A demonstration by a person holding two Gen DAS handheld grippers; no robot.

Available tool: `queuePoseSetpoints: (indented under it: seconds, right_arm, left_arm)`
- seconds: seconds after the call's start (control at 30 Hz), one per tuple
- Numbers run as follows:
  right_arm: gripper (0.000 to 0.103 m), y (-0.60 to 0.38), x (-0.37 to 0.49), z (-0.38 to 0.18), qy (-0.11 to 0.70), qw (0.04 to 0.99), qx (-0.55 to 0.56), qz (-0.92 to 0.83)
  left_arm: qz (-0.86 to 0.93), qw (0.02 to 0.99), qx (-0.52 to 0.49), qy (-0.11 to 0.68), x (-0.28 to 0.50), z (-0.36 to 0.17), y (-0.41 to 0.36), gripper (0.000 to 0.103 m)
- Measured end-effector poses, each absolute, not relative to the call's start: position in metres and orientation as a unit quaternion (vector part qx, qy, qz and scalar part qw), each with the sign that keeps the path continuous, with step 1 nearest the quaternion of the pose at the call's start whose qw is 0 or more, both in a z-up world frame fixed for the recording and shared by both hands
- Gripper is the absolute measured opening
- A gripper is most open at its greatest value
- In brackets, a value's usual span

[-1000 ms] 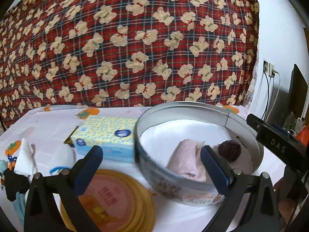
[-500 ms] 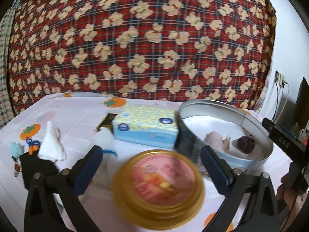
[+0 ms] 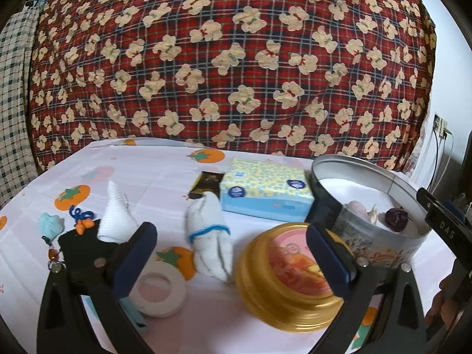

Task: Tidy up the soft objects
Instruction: 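Withdraw both grippers from the tin back toward the remaining items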

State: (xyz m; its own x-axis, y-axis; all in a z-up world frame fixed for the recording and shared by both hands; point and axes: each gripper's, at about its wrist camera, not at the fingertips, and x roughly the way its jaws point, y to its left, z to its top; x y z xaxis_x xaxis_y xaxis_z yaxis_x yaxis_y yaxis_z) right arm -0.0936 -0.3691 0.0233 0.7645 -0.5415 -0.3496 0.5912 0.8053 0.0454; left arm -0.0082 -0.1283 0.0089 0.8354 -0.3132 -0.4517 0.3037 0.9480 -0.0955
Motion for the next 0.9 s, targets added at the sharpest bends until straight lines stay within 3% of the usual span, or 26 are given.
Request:
queuePoseSetpoints:
  seconds: [0.9]
  right_arm:
    - [0.082, -0.304, -0.067, 0.019, 0.188, 0.943, 0.061, -0.268]
  left_arm:
    - [-0.119, 0.963, -0.040, 0.237, 0.010, 0.007, -0.054, 0.102]
